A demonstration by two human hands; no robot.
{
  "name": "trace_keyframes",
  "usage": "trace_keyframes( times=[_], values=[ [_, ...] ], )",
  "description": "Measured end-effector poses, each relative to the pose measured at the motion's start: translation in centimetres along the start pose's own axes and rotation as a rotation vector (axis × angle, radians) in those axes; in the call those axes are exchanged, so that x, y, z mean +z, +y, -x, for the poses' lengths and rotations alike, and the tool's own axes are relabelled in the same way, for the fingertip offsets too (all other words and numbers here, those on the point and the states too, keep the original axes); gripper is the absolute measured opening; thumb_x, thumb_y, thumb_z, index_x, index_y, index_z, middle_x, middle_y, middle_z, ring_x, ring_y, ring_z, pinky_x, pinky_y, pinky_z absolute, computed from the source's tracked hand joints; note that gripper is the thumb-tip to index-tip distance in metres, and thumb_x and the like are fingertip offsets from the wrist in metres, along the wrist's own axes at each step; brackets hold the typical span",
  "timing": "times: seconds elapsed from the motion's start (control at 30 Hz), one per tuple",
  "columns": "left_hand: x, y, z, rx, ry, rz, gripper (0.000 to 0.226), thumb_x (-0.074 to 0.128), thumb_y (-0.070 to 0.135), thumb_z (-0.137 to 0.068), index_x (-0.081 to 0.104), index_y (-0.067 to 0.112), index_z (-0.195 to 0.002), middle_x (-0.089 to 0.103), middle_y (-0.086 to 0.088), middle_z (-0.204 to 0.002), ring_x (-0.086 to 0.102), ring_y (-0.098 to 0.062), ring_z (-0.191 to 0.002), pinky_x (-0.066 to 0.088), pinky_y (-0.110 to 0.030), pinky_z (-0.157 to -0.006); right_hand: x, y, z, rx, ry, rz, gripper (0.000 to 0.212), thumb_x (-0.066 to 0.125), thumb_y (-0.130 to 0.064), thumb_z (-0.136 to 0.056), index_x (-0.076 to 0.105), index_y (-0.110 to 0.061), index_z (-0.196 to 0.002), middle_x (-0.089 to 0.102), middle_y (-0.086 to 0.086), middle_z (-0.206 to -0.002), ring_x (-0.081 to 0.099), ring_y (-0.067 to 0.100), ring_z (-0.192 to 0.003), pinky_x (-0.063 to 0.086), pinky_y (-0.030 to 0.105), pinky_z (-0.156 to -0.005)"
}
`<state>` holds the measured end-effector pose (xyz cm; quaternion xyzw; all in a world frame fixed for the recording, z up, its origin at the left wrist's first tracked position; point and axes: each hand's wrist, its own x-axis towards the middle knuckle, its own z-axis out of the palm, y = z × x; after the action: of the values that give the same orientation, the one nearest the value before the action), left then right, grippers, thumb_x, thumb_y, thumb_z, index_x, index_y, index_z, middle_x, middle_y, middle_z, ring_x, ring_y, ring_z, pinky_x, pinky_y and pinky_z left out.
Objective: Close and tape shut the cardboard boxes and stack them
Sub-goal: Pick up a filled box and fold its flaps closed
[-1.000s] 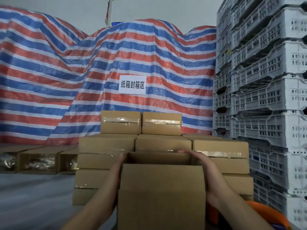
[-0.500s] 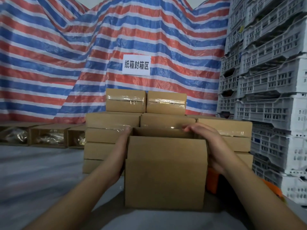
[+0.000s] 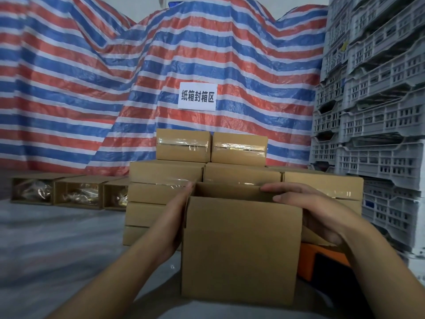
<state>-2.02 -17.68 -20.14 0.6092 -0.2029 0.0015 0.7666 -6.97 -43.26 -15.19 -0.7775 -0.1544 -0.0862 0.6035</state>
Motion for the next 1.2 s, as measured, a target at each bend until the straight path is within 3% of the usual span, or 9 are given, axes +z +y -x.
trace_keyframes(
  times=[0.13, 0.23, 0.4, 0.47, 0.57, 0.7, 0.83, 0.97, 1.2],
  values=[
    [-0.3, -0.1, -0.2, -0.026, -0.018, -0.01, 0.045, 0.053, 0.063, -0.073, 0.08, 0.028, -0.079, 0.077, -0.006, -0.089, 0.074, -0.017, -0.077, 0.05, -0.033, -0.07, -0.3, 0.1, 0.1, 0.01, -0.012, 0.002, 0.057, 0.081, -0.026, -0.059, 0.073, -0.022, -0.115, 0.076, 0.002, -0.103, 0.074, 0.015, -0.087, 0.057, 0.024, -0.064],
    [-0.2, -0.1, -0.1, -0.036, -0.028, -0.002, 0.053, 0.058, 0.058, -0.07, 0.072, 0.019, -0.102, 0.076, -0.008, -0.09, 0.073, -0.021, -0.076, 0.051, -0.034, -0.069, -0.4, 0.1, 0.1, 0.016, -0.014, 0.0, 0.059, 0.087, -0.026, -0.058, 0.073, -0.023, -0.115, 0.076, 0.002, -0.105, 0.074, 0.017, -0.09, 0.057, 0.026, -0.067],
    [0.0, 0.1, 0.1, 0.002, 0.034, -0.03, 0.063, 0.07, 0.024, -0.071, 0.049, 0.027, -0.131, 0.068, -0.015, -0.107, 0.068, -0.026, -0.08, 0.054, -0.033, -0.059, -0.1, 0.2, 0.0, 0.013, 0.014, -0.039, 0.055, 0.076, -0.027, -0.058, 0.074, -0.02, -0.113, 0.075, 0.005, -0.106, 0.074, 0.013, -0.082, 0.059, 0.025, -0.064],
    [0.0, 0.1, 0.0, 0.032, 0.11, 0.01, 0.047, 0.065, 0.012, -0.083, 0.049, 0.028, -0.124, 0.063, -0.014, -0.112, 0.065, -0.027, -0.079, 0.052, -0.032, -0.053, 0.0, 0.3, -0.1, 0.008, 0.016, -0.044, 0.054, 0.075, -0.028, -0.059, 0.075, -0.019, -0.112, 0.076, 0.006, -0.105, 0.074, 0.013, -0.081, 0.059, 0.024, -0.063],
    [-0.1, 0.2, 0.1, 0.057, 0.075, -0.063, 0.012, 0.058, 0.006, -0.091, 0.06, 0.013, -0.1, 0.066, -0.012, -0.089, 0.063, -0.018, -0.062, 0.05, -0.027, -0.047, 0.0, 0.5, -0.2, 0.011, 0.001, -0.028, 0.048, 0.085, -0.023, -0.062, 0.077, -0.023, -0.109, 0.077, 0.008, -0.1, 0.074, 0.014, -0.08, 0.056, 0.022, -0.059],
    [0.1, 0.4, 0.3, -0.007, 0.045, -0.125, 0.03, 0.058, 0.011, -0.091, 0.077, 0.027, -0.073, 0.07, -0.002, -0.064, 0.065, -0.011, -0.052, 0.05, -0.023, -0.045, 0.1, 1.2, -0.6, 0.0, 0.037, 0.005, 0.036, 0.072, -0.036, -0.068, 0.078, -0.03, -0.103, 0.077, 0.004, -0.101, 0.074, 0.015, -0.084, 0.055, 0.026, -0.063],
    [0.3, 0.4, 0.2, -0.037, 0.062, -0.062, 0.014, 0.058, 0.011, -0.092, 0.067, 0.02, -0.091, 0.07, -0.002, -0.061, 0.065, -0.011, -0.048, 0.048, -0.02, -0.041, 0.7, 2.6, -1.5, -0.152, 0.264, -0.024, 0.019, 0.063, -0.038, -0.091, 0.077, -0.028, -0.099, 0.074, 0.003, -0.106, 0.067, 0.025, -0.103, 0.052, 0.045, -0.088],
    [0.2, 0.3, 0.3, -0.02, 0.058, -0.068, 0.018, 0.058, 0.011, -0.092, 0.07, 0.023, -0.088, 0.07, -0.001, -0.061, 0.065, -0.01, -0.05, 0.049, -0.023, -0.044, 0.2, 3.4, -2.1, -0.264, 0.526, -0.133, 0.03, 0.058, -0.013, -0.096, 0.073, -0.019, -0.071, 0.065, 0.007, -0.076, 0.057, 0.026, -0.08, 0.044, 0.037, -0.073],
    [0.1, 0.3, 0.3, -0.011, 0.055, -0.066, 0.019, 0.055, 0.009, -0.093, 0.066, 0.023, -0.087, 0.07, -0.001, -0.061, 0.065, -0.01, -0.049, 0.049, -0.022, -0.044, 0.8, 4.1, -1.7, -0.174, 0.223, -0.062, 0.021, 0.063, -0.026, -0.091, 0.08, -0.02, -0.08, 0.075, 0.009, -0.076, 0.069, 0.014, -0.062, 0.051, 0.02, -0.05]
  ],
)
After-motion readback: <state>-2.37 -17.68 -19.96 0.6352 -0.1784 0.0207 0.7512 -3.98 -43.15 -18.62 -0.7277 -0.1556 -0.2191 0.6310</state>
